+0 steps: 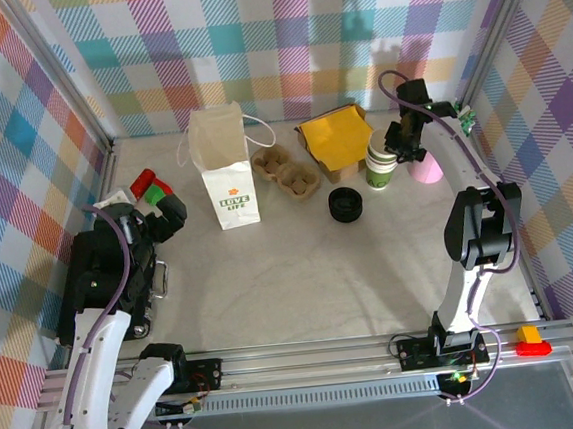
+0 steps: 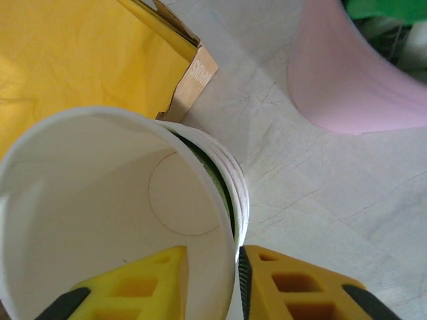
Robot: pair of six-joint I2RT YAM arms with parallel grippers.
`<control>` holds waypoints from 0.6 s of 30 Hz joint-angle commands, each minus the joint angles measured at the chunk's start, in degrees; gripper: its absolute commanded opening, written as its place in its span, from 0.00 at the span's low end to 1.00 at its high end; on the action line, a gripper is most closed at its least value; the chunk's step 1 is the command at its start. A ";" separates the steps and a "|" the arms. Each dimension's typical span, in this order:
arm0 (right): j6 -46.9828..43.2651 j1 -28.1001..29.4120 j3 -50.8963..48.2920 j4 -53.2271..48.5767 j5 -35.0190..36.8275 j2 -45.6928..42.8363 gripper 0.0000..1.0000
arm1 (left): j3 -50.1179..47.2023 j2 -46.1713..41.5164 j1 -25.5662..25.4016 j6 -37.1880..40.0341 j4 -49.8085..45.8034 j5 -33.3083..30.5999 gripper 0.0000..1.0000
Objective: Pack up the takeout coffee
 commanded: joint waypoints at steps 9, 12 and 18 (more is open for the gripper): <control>-2.46 0.35 5.29 -3.44 2.49 -1.76 0.07 | 1.81 -1.42 -0.44 0.60 -1.23 1.13 1.00; -2.91 0.35 6.06 -3.95 2.67 -2.64 0.03 | 1.91 -2.08 -0.44 0.68 -1.28 1.47 1.00; -3.50 0.31 6.45 -3.70 2.15 -4.89 0.00 | 2.69 -2.67 -0.44 0.75 -2.48 1.58 1.00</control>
